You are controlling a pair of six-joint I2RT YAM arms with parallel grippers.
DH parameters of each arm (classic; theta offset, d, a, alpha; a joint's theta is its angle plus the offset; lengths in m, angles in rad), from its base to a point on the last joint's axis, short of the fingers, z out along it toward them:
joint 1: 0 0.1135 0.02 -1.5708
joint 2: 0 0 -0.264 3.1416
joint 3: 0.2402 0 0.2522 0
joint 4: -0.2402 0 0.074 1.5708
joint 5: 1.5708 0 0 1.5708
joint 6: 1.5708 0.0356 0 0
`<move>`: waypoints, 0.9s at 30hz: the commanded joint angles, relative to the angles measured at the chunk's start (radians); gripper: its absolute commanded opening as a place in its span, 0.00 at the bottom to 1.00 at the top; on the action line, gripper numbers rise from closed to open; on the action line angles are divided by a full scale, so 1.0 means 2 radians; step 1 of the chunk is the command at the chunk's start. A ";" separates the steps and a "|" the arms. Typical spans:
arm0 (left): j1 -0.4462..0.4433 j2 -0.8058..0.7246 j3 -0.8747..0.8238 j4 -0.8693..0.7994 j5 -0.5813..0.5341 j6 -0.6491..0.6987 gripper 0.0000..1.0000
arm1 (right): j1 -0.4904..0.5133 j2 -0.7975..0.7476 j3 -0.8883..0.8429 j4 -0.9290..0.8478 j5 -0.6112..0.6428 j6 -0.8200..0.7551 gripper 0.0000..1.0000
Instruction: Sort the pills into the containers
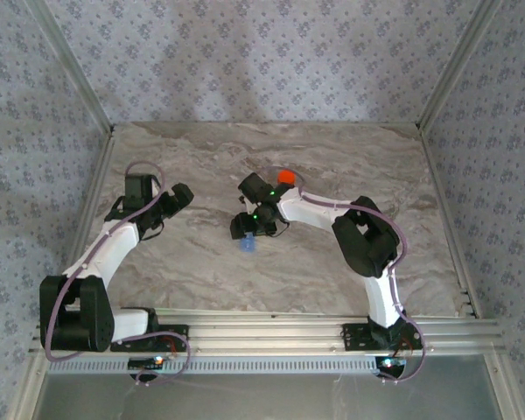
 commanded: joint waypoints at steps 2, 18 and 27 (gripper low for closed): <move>-0.003 -0.002 0.017 -0.003 -0.003 0.005 1.00 | -0.003 -0.029 0.002 -0.010 -0.010 0.001 0.70; 0.003 0.007 0.040 -0.019 -0.015 0.026 1.00 | 0.008 -0.014 -0.014 -0.001 -0.040 -0.002 0.77; 0.006 0.028 0.070 -0.027 -0.014 0.031 1.00 | 0.032 0.045 0.062 0.001 -0.093 -0.008 0.76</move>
